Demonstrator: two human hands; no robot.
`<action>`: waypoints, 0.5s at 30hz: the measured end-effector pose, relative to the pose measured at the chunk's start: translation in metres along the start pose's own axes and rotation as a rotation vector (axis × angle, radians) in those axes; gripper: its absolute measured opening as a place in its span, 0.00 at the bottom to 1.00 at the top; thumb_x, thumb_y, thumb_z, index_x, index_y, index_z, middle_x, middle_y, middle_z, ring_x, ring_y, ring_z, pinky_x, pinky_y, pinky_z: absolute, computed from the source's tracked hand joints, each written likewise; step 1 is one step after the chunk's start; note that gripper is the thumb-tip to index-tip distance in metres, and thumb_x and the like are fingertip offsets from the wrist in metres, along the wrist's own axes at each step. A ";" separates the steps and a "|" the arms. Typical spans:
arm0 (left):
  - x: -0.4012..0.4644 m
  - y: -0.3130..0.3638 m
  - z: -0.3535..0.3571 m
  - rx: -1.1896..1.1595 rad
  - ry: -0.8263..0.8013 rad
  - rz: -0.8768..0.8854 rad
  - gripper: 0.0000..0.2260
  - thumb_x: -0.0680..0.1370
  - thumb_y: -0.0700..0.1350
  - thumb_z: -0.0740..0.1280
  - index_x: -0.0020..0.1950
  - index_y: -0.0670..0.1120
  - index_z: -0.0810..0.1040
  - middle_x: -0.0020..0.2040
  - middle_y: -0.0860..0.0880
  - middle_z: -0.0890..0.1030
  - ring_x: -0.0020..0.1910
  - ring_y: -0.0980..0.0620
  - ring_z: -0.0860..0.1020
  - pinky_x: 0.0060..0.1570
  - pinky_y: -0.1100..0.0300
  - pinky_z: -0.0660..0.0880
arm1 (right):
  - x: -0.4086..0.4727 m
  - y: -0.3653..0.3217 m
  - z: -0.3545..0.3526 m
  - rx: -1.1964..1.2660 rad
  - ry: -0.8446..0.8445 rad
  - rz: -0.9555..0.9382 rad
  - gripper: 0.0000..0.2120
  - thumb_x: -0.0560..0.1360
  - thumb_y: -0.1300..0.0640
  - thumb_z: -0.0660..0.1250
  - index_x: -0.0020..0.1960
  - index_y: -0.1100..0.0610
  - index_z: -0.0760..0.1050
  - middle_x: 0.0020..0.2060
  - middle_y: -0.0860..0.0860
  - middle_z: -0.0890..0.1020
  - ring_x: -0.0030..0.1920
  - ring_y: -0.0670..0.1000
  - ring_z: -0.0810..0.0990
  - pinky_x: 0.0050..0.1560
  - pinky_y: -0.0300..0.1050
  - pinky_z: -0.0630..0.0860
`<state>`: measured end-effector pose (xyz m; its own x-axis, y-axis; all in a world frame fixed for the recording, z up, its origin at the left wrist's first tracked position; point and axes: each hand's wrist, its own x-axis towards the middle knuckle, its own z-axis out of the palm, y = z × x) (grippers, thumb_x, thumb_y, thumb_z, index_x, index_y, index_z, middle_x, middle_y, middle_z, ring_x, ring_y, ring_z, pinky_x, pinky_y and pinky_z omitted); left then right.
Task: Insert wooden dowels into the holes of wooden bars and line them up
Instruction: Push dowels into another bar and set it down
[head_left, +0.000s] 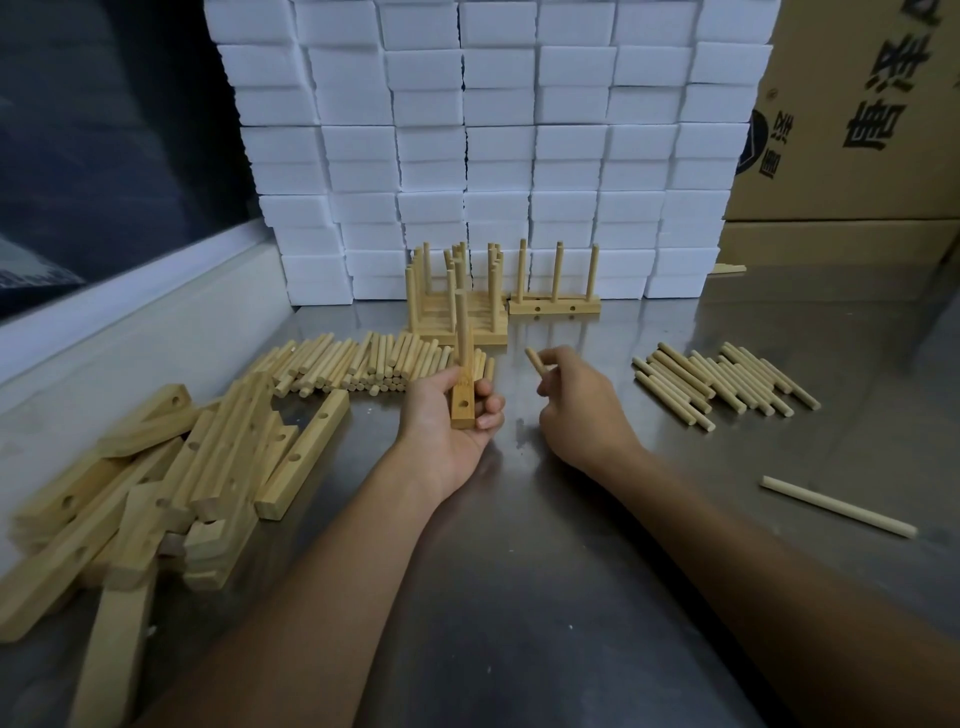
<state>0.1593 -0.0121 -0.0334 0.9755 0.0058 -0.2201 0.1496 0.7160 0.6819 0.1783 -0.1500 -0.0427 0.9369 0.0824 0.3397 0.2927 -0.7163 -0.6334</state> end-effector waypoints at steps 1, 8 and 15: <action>0.000 0.000 0.000 0.002 -0.001 0.000 0.10 0.83 0.41 0.53 0.47 0.40 0.71 0.31 0.46 0.71 0.24 0.52 0.69 0.21 0.64 0.62 | 0.000 0.000 -0.001 0.041 0.004 -0.006 0.24 0.76 0.71 0.61 0.69 0.56 0.69 0.48 0.51 0.76 0.48 0.49 0.75 0.42 0.38 0.72; 0.000 0.000 0.000 0.007 0.000 0.008 0.10 0.82 0.40 0.54 0.47 0.40 0.72 0.31 0.45 0.71 0.25 0.52 0.69 0.22 0.64 0.63 | -0.001 0.000 0.005 0.167 0.105 -0.123 0.20 0.81 0.64 0.57 0.70 0.48 0.67 0.40 0.49 0.74 0.39 0.45 0.73 0.37 0.37 0.68; 0.000 0.000 0.000 0.011 -0.005 0.001 0.09 0.82 0.41 0.54 0.50 0.40 0.71 0.33 0.45 0.71 0.26 0.51 0.70 0.22 0.64 0.63 | -0.001 0.002 0.003 0.178 0.253 -0.121 0.06 0.82 0.45 0.62 0.51 0.46 0.75 0.32 0.46 0.77 0.35 0.46 0.76 0.37 0.51 0.77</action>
<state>0.1590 -0.0122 -0.0334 0.9763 0.0028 -0.2164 0.1508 0.7085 0.6894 0.1787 -0.1495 -0.0470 0.8228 -0.0317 0.5675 0.4483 -0.5775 -0.6823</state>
